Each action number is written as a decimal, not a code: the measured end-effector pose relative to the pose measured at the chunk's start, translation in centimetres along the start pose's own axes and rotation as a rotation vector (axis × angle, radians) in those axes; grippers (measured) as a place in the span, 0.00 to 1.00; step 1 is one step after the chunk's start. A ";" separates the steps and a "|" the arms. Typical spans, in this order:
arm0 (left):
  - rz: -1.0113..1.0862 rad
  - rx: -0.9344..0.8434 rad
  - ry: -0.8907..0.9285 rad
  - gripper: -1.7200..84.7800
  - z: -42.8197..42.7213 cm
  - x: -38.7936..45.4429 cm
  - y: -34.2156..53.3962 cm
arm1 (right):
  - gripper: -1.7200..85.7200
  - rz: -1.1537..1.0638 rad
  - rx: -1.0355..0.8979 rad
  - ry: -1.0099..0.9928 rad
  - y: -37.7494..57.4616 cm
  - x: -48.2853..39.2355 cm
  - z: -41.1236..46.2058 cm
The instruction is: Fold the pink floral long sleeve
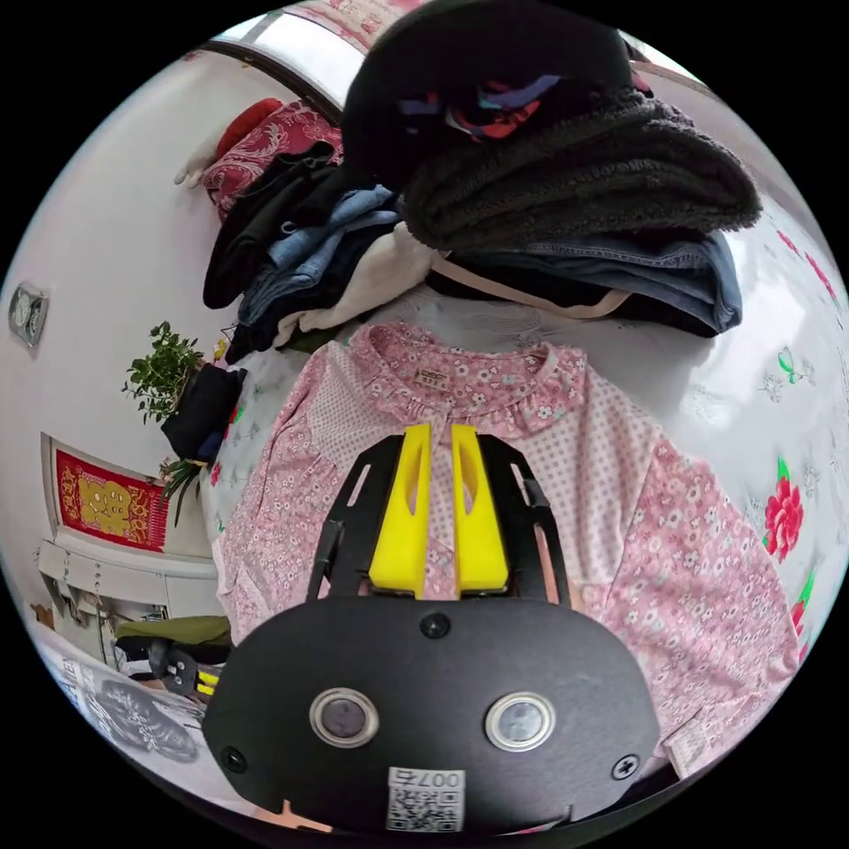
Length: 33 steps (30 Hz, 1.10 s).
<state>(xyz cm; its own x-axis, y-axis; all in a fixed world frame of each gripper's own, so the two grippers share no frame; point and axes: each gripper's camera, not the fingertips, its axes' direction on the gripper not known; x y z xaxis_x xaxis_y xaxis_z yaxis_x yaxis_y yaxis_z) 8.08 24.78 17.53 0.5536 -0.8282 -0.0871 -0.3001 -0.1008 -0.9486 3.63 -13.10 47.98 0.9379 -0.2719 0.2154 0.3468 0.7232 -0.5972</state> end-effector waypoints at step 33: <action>-0.425 0.175 -0.312 0.03 -11.1 -8.5 5.1 | 0.04 0.007 -0.377 0.226 43.4 -20.2 -9.5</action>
<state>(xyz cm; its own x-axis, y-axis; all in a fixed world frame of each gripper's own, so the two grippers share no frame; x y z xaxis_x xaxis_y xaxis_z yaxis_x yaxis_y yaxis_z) -6.76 25.15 16.81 0.8096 -0.5295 0.2535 0.1189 -0.2751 -0.9540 -0.35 17.73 10.39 0.9006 -0.4305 0.0607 0.2743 0.4544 -0.8475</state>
